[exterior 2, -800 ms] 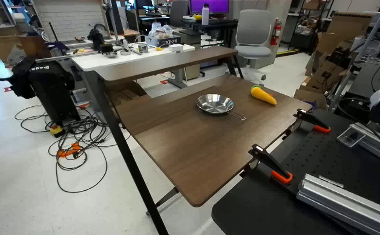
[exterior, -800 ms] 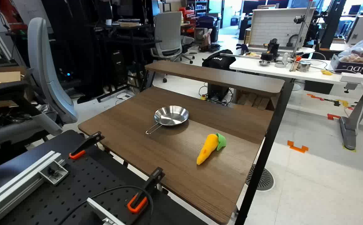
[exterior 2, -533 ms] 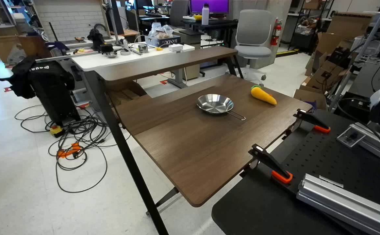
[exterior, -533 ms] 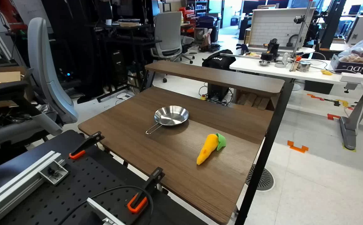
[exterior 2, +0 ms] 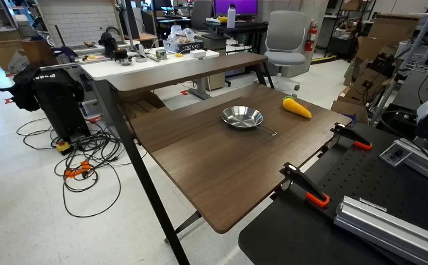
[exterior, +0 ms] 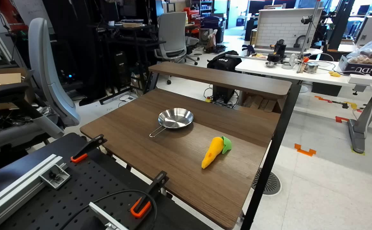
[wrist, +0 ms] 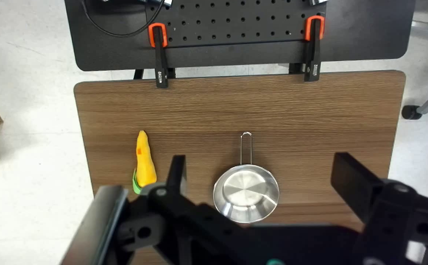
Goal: Put the carrot plush toy on the pan
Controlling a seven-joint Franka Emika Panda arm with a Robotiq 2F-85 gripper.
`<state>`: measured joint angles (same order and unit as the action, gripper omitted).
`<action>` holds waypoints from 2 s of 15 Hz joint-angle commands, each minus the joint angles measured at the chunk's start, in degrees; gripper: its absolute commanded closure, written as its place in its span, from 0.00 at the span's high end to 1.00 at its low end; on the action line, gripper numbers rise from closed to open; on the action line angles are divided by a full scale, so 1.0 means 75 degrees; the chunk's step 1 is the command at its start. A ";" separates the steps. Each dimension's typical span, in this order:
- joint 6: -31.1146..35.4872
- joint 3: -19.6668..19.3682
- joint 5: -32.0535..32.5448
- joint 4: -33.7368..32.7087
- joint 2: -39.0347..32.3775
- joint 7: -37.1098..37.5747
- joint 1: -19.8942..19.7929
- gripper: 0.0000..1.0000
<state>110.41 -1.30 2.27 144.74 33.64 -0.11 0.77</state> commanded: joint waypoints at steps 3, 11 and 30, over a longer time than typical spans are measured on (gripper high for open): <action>0.0773 -0.0119 0.0401 0.0081 -0.0486 0.0006 -0.0482 1.00; 0.2449 -0.0554 0.0925 0.0185 -0.1951 -0.0098 -0.1094 1.00; 0.5203 -0.0789 0.0954 -0.1933 -0.6966 -0.0827 -0.1196 1.00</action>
<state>147.12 -7.83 10.00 133.71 -13.80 -4.64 -8.52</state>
